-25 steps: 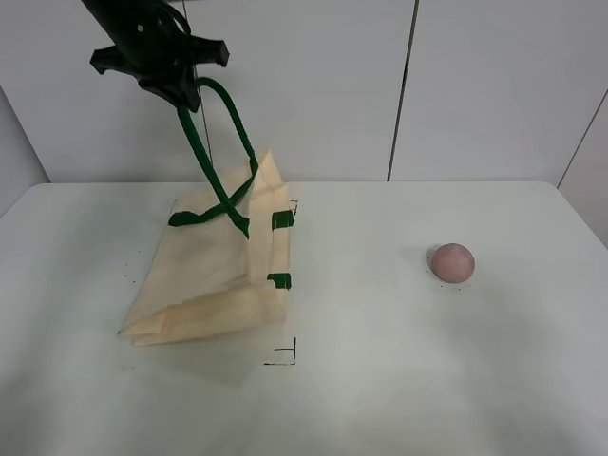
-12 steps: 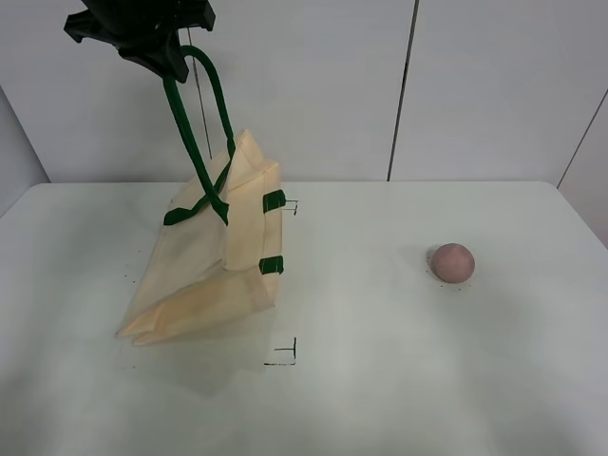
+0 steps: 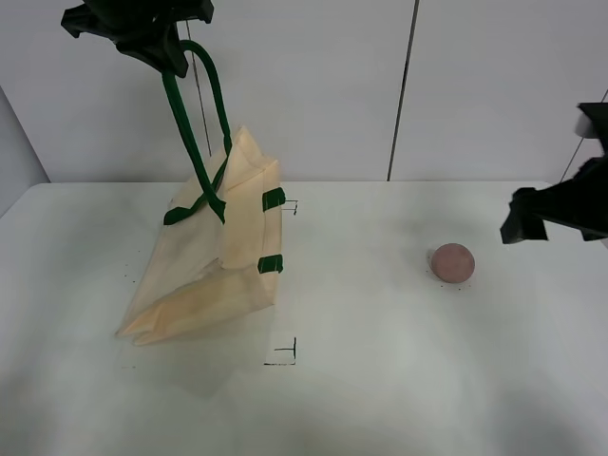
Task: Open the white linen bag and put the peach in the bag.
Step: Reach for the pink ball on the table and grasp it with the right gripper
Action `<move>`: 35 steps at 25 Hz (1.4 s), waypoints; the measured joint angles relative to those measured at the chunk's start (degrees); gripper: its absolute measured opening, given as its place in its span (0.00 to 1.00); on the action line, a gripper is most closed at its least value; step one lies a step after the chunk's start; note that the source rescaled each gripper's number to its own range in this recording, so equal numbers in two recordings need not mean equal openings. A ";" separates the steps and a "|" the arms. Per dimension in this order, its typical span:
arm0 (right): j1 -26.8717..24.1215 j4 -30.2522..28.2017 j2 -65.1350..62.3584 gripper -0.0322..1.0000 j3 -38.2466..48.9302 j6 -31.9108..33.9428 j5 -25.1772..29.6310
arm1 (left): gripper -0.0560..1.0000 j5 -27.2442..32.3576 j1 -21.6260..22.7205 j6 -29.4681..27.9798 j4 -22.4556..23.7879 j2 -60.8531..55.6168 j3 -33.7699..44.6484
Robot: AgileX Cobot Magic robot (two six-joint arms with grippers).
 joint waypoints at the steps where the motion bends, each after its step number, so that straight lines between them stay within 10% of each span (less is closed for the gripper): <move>1: 0.00 0.00 4.81 1.00 -3.24 -0.07 -0.05 | 0.05 0.00 0.00 0.00 0.00 -0.02 0.00; 10: 0.00 0.23 31.99 1.00 -22.71 -0.94 4.73 | 0.05 0.00 0.00 0.12 -0.07 -0.14 0.00; 35: 3.13 2.50 39.23 1.00 -23.70 -5.41 0.60 | 0.05 0.00 0.00 0.85 -0.07 -0.14 0.00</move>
